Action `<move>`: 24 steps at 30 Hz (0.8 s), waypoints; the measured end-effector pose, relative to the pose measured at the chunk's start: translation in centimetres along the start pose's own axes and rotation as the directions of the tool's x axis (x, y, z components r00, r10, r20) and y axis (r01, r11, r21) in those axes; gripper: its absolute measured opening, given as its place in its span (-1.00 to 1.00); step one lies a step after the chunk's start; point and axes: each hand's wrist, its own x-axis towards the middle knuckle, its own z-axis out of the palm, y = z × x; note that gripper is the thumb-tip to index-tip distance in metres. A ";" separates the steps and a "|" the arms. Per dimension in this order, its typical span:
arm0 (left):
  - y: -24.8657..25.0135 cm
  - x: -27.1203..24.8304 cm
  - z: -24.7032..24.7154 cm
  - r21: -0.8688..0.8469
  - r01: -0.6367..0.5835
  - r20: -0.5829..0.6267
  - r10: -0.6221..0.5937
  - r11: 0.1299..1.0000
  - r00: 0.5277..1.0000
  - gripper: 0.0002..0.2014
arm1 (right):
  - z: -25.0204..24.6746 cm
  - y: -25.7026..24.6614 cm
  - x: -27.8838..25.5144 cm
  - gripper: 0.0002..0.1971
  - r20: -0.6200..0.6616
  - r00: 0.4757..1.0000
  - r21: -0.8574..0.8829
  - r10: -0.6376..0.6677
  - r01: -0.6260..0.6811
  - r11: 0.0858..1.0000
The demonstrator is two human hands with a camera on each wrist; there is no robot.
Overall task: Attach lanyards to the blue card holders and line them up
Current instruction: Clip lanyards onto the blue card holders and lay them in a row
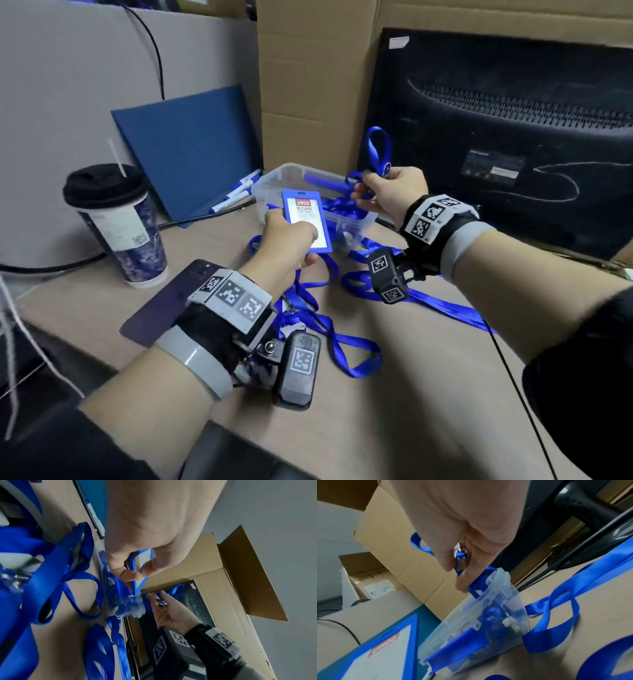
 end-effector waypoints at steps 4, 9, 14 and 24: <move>-0.6 1.3 -0.4 0.029 0.007 -0.030 -0.007 1.000 1.000 -0.51 | 1.5 1.5 1.5 -0.78 0.083 0.994 -0.099 0.076 -0.068 0.993; -0.8 1.3 -1.1 0.034 0.028 -0.031 -0.027 0.999 0.999 -0.53 | 2.2 2.0 1.5 -0.69 0.106 0.994 -0.235 0.016 0.010 0.972; -0.2 -0.3 -2.5 -0.002 0.009 0.008 -0.009 1.000 1.000 -0.61 | 1.2 0.9 -1.2 -0.65 0.124 0.992 -0.022 0.039 -0.037 0.999; 1.6 -6.1 -7.2 0.023 0.052 -0.017 -0.051 0.998 0.999 -0.71 | 0.8 1.7 -11.7 -0.90 0.490 0.837 -0.357 0.243 -0.062 0.932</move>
